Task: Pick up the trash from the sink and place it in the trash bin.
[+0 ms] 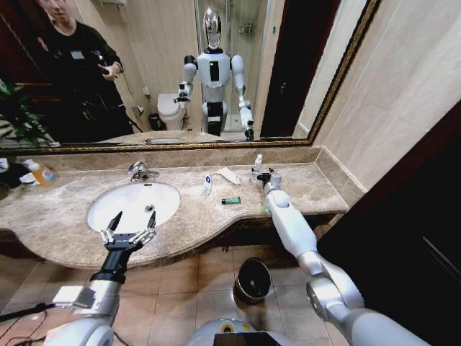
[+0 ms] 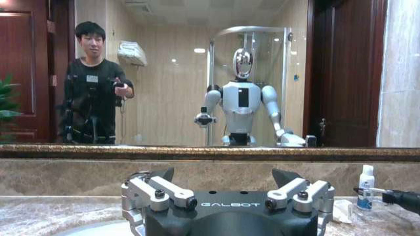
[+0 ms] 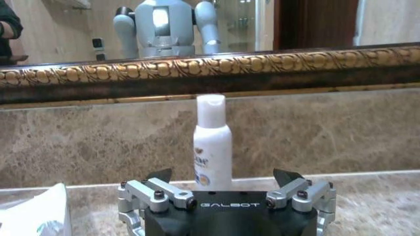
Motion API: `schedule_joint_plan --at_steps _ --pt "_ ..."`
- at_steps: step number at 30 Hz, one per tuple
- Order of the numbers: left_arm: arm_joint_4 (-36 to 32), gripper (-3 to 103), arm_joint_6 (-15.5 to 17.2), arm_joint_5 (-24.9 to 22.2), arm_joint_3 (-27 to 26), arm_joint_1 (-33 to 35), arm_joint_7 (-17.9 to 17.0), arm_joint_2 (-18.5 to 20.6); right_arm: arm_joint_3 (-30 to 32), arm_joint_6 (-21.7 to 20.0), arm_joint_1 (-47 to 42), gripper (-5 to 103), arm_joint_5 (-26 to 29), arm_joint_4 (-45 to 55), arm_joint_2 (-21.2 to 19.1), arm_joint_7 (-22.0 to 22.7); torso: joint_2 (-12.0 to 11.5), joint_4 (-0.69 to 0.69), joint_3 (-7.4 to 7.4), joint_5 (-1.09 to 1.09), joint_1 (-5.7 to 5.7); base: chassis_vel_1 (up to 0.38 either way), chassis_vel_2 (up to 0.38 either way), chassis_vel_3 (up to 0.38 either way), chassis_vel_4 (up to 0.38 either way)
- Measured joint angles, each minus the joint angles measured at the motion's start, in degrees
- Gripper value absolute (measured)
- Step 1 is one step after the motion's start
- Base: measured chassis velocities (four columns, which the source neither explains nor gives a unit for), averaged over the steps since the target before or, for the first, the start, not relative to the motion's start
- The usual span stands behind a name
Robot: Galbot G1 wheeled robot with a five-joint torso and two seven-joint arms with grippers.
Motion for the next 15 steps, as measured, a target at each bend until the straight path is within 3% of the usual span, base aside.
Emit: schedule_joint_plan --at_steps 7,11,13,15 --pt "0.0 100 0.0 0.0 0.0 0.0 0.0 0.0 -0.07 0.41 2.19 102 -0.78 -2.65 1.46 -0.62 0.0 0.0 0.0 -0.01 0.0 0.0 0.0 0.0 0.0" --pt "0.0 100 0.0 0.0 0.0 0.0 0.0 0.0 -0.01 0.49 2.28 99 -0.8 -2.92 1.56 -0.83 0.0 0.0 0.0 0.0 0.0 0.0 0.0 0.0 0.0" --pt "0.0 100 0.0 0.0 0.0 0.0 0.0 0.0 0.17 0.51 2.4 88 -0.8 -3.41 1.66 -0.89 0.0 0.0 0.0 0.0 0.0 0.0 0.0 0.0 0.0" --pt "0.0 100 0.0 0.0 0.0 0.0 0.0 0.0 0.23 0.51 2.47 88 -0.8 -3.53 1.71 -0.89 0.0 0.0 0.0 0.0 0.0 0.0 0.0 0.0 0.0"
